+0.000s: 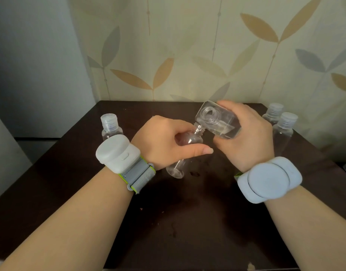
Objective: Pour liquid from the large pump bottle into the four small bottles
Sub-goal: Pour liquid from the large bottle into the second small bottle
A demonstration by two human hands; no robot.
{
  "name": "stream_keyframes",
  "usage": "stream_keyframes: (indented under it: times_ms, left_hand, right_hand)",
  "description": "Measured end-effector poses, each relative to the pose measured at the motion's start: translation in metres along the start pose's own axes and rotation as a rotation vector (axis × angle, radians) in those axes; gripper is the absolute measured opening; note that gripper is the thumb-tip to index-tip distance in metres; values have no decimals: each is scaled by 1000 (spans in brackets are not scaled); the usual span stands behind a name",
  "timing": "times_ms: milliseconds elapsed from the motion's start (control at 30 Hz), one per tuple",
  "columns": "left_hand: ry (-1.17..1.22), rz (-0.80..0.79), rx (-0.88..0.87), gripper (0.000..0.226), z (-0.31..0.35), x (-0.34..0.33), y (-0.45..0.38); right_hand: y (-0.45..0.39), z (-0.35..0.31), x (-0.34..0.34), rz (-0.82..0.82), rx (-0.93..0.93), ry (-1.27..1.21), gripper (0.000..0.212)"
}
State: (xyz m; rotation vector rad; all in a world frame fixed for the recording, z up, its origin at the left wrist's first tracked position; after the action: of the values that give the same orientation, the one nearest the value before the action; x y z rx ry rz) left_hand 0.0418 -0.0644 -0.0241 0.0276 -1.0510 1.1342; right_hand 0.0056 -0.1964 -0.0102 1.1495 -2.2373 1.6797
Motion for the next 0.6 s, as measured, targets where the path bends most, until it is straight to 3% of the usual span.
stream_keyframes:
  times_ms: [200,333,600]
  left_hand:
    - [17,31,30,49,-3,5,1]
    - [32,8,28,61,-2,3,1]
    - [60,-18,14,48,-4,-1,0]
  right_hand:
    - [1,-10,4,45,62,-29,46]
    - [1,-10,4,47,73,-61,48]
    - [3,-13,6,75,100,-66,45]
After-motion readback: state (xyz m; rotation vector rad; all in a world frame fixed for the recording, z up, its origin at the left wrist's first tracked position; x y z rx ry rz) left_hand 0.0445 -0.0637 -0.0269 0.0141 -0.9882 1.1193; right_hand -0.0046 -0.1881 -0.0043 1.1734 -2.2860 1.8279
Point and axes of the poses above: each hand's wrist, its own y-axis away from the middle knuckle, its own x-axis out of the back of the hand, z = x × y, the point moved 9 cm from there along -y, towards the middle knuckle, and after that the axes turned 1 degree about y, right-handed, at the moved point
